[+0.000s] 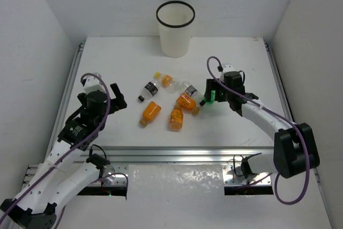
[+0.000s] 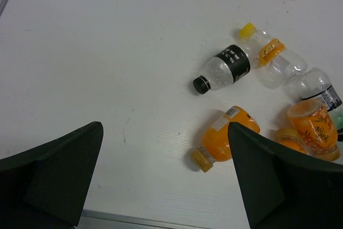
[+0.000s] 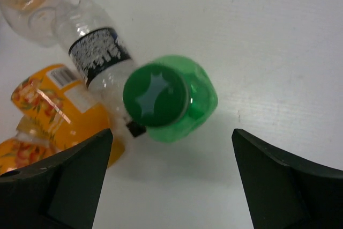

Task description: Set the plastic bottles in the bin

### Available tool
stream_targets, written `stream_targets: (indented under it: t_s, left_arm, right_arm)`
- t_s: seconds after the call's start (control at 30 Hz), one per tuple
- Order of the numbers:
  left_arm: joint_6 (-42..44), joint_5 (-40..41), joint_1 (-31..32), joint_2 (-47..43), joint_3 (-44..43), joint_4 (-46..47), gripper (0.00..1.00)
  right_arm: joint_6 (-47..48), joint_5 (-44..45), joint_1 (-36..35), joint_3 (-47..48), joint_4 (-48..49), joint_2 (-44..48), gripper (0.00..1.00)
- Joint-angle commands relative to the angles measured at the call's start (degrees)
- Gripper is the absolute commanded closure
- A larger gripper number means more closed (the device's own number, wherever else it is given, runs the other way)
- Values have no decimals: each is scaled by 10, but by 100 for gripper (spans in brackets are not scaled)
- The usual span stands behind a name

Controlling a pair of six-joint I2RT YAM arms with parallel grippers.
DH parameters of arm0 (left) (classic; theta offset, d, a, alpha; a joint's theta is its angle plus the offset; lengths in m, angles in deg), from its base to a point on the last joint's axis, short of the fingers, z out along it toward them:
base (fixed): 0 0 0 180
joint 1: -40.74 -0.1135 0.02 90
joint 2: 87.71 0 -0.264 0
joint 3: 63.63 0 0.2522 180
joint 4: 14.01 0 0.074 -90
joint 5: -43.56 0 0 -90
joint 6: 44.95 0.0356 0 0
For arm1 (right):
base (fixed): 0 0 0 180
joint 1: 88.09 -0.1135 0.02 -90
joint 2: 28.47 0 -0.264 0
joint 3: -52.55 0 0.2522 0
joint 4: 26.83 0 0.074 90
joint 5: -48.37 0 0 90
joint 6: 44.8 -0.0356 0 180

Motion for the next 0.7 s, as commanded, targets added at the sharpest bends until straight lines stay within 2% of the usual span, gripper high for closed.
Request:
stream_targets:
  t_s: [0.0, 0.03, 0.07, 0.13, 0.17, 0.3, 0.37, 0.5, 0.53, 0.67]
  left_arm:
    - [10, -16, -1, 2, -15, 26, 0]
    - [11, -19, -2, 4, -15, 27, 0]
    - [11, -22, -2, 5, -15, 28, 0]
    - [12, -23, -2, 5, -14, 28, 0]
    - [13, -23, -2, 5, -14, 29, 0]
    - [13, -25, -2, 4, -15, 29, 0]
    - [15, -28, -2, 3, -14, 31, 0]
    - [16, -30, -2, 4, -14, 31, 0]
    - [16, -30, -2, 3, -14, 32, 0]
    - [17, -28, -2, 5, -13, 32, 0]
  right_arm:
    - [43, 45, -5, 7, 132, -38, 8]
    - [52, 46, -5, 8, 143, -47, 9]
    - [54, 51, -5, 13, 155, -68, 16]
    - [53, 49, -6, 32, 148, -87, 32]
    - [52, 47, -8, 37, 144, -91, 51]
    - [55, 65, -19, 48, 151, -74, 75]
    - [70, 69, -23, 72, 150, -57, 81]
    - [81, 49, -25, 131, 142, -29, 81]
    - [82, 22, -24, 164, 141, -28, 81]
    - [89, -31, -24, 275, 140, -82, 81]
